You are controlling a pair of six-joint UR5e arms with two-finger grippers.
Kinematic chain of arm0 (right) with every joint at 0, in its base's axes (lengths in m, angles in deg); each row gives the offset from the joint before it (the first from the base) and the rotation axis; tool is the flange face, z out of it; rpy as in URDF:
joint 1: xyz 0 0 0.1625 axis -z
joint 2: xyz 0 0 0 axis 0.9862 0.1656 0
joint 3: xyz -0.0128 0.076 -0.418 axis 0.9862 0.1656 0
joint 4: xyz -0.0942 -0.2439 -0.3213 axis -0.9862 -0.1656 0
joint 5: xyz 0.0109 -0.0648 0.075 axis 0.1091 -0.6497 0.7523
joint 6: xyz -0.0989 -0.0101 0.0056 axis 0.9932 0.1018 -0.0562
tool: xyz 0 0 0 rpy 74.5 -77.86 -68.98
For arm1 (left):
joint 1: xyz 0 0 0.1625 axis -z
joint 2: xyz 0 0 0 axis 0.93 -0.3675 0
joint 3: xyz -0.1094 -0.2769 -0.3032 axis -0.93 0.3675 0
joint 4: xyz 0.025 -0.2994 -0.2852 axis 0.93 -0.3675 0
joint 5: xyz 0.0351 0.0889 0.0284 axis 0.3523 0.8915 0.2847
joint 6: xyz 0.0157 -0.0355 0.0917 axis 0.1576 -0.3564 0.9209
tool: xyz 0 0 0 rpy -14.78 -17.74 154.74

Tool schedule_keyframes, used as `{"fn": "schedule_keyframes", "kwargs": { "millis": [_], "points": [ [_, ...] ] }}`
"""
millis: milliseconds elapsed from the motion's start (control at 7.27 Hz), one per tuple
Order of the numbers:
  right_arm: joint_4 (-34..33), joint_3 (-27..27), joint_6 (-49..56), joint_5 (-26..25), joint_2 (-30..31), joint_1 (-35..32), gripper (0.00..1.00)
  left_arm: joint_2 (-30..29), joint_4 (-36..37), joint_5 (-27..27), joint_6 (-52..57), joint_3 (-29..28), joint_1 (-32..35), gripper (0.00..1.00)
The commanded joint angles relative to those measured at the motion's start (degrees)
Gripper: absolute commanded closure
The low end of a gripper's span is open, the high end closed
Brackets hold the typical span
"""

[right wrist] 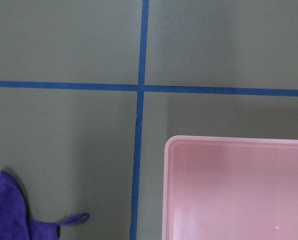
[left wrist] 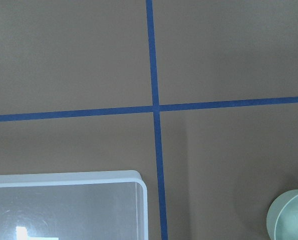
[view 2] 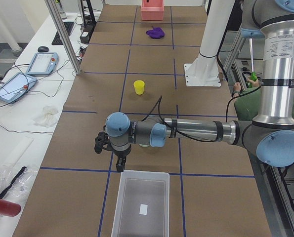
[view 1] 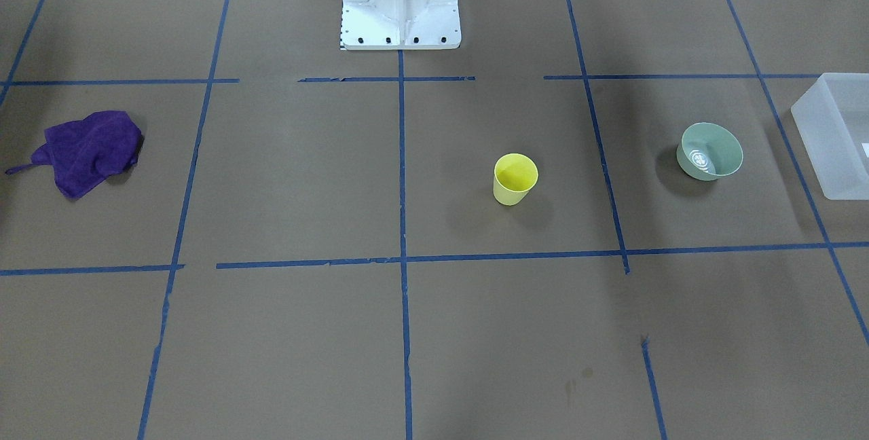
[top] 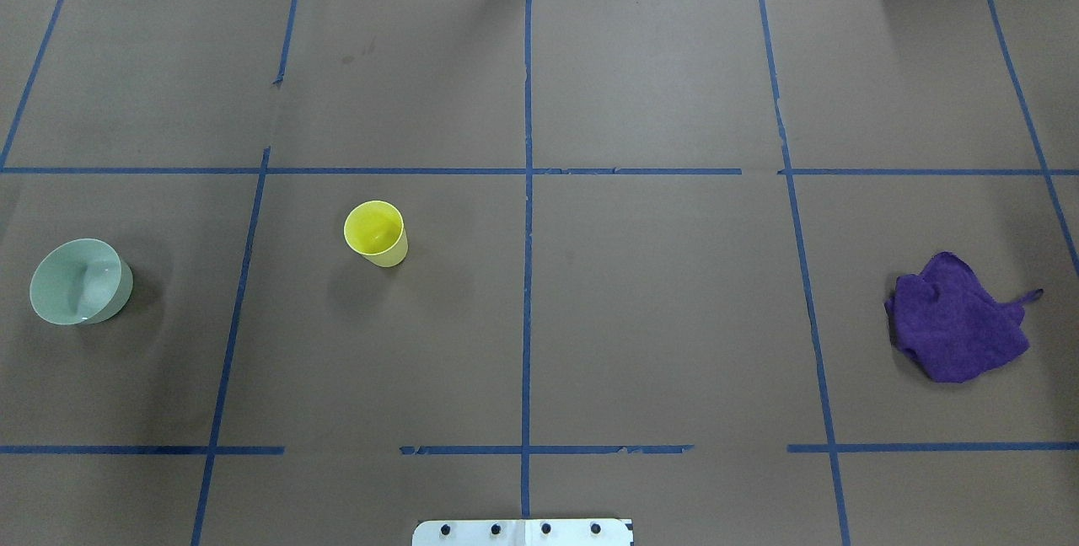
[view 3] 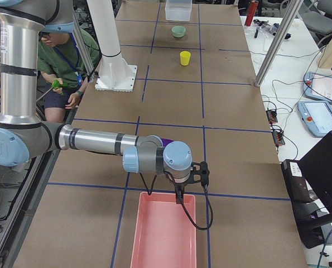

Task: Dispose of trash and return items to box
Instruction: 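Move the left gripper toward the yellow cup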

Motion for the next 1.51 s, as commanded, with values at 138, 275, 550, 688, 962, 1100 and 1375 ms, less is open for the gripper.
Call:
{"fn": "schedule_keyframes", "kwargs": {
  "millis": [138, 275, 550, 688, 962, 1100, 1375],
  "points": [
    [0.1, 0.2, -0.7, 0.1, 0.2, -0.1, 0.00, -0.3, -0.2, -0.2, -0.3, 0.7, 0.0, 0.00],
    [0.0, -0.2, -0.7, 0.5, 0.0, -0.1, 0.00, -0.8, -0.2, -0.3, -1.5, 3.5, -0.1, 0.00],
    [0.4, -0.7, -0.8, -0.1, -0.4, 0.0, 0.00, -1.5, -3.9, -0.5, -15.4, 11.1, -4.2, 0.00],
    [0.7, -0.8, -0.8, 0.2, -0.2, 0.0, 0.00, -1.3, -11.4, -0.2, -26.8, 12.3, -10.6, 0.00],
    [0.8, -1.0, -0.8, 0.6, -1.9, 0.0, 0.00, -0.9, -26.6, 4.2, -48.8, 13.8, -22.8, 0.00],
    [0.8, -1.2, -0.9, 0.7, -1.9, 0.0, 0.00, -1.4, -27.5, 10.2, -58.1, 16.9, -30.8, 0.00],
    [0.6, 0.2, -0.9, 1.8, -2.0, 0.3, 0.00, -5.8, -27.1, 20.0, -67.6, 18.3, -42.6, 0.00]
  ]
}}
